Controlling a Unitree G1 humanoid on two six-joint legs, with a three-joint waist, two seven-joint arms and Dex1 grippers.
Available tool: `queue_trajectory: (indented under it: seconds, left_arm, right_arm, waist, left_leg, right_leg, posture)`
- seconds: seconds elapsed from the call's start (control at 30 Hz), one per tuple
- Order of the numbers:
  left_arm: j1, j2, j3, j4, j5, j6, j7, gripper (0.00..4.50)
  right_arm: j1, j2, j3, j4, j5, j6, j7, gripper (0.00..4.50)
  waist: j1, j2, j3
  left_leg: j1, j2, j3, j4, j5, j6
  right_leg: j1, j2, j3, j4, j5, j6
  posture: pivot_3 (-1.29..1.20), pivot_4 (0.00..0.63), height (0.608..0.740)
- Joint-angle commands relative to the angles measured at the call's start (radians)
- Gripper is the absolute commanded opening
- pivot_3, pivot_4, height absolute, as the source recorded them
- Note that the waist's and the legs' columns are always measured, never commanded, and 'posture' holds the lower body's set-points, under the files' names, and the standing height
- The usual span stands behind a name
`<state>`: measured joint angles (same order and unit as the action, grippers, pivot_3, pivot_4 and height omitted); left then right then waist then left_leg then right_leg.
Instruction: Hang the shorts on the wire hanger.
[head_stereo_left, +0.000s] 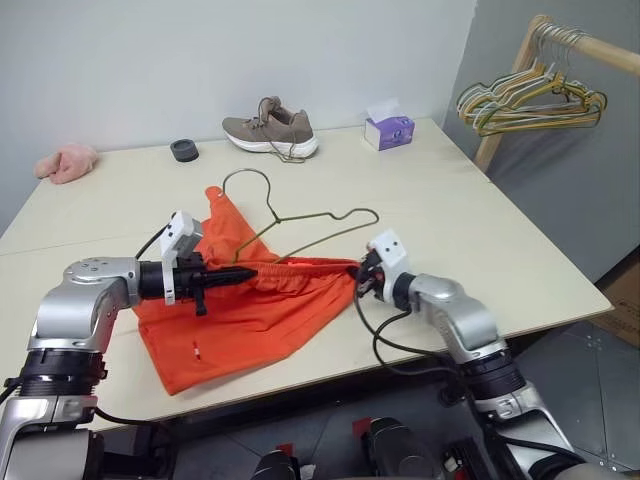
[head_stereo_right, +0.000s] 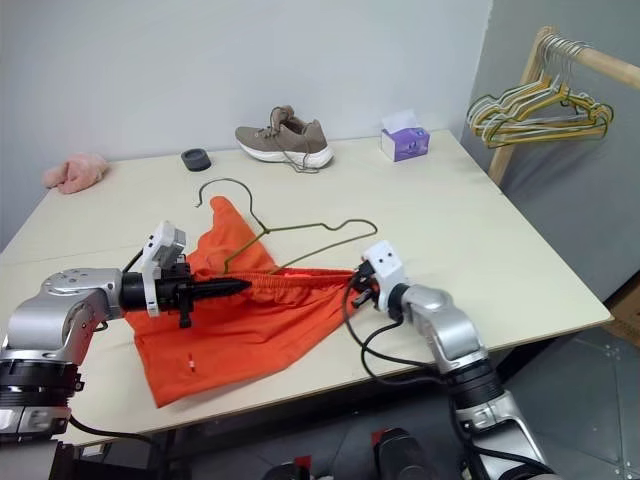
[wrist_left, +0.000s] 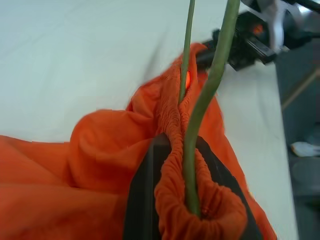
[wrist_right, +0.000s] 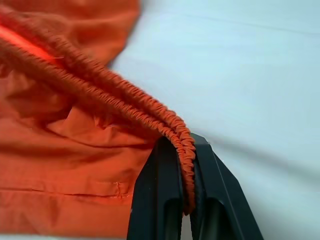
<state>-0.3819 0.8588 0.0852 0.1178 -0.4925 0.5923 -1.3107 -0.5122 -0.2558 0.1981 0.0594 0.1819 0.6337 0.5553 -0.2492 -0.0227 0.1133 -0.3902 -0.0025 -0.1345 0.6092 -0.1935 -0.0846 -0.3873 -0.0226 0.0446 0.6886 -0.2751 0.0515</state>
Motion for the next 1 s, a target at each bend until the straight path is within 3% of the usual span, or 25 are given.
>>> queue_trajectory:
  seconds: [0.03, 0.37, 0.73, 1.0]
  left_arm:
    - [0.032, 0.082, 0.052, -0.059, -0.031, 0.024, -0.048, 0.0]
    - [0.033, 0.182, 0.006, 0.027, 0.038, -0.079, -0.092, 0.0]
    - [0.041, 0.224, -0.043, 0.065, 0.067, -0.151, -0.145, 0.0]
    - [-0.018, 0.191, 0.0, 0.078, -0.019, -0.069, -0.108, 0.0]
  right_arm:
    - [-0.013, -0.128, -0.088, -0.035, 0.006, -0.006, 0.058, 0.03]
    - [0.018, -0.357, -0.071, -0.124, 0.051, -0.006, 0.224, 0.03]
    - [0.036, -0.409, -0.075, -0.151, 0.079, 0.028, 0.245, 0.03]
    - [0.037, -0.432, -0.08, -0.118, 0.098, 0.045, 0.247, 0.03]
  waist:
    - [0.0, 0.0, 0.0]
    - [0.0, 0.0, 0.0]
    - [-0.001, 0.0, 0.0]
    - [0.0, 0.0, 0.0]
  left_leg:
    - [0.0, 0.0, 0.0, 0.0, 0.0, 0.0]
    - [0.001, 0.001, 0.001, 0.0, 0.0, 0.0]
    - [0.0, 0.001, 0.001, -0.001, 0.0, 0.0]
    - [0.0, 0.001, 0.001, -0.001, 0.0, 0.0]
  right_leg:
    - [0.0, 0.0, 0.0, 0.0, 0.0, 0.0]
    - [0.0, 0.0, 0.0, 0.0, 0.0, 0.0]
    - [0.0, 0.0, 0.0, -0.001, 0.0, 0.0]
    - [0.0, 0.0, 0.0, -0.001, 0.0, 0.0]
  posture:
    - [-0.2, 0.028, 0.74]
    - [-0.21, 0.034, 0.74]
    - [-0.21, 0.036, 0.74]
    - [-0.21, 0.035, 0.74]
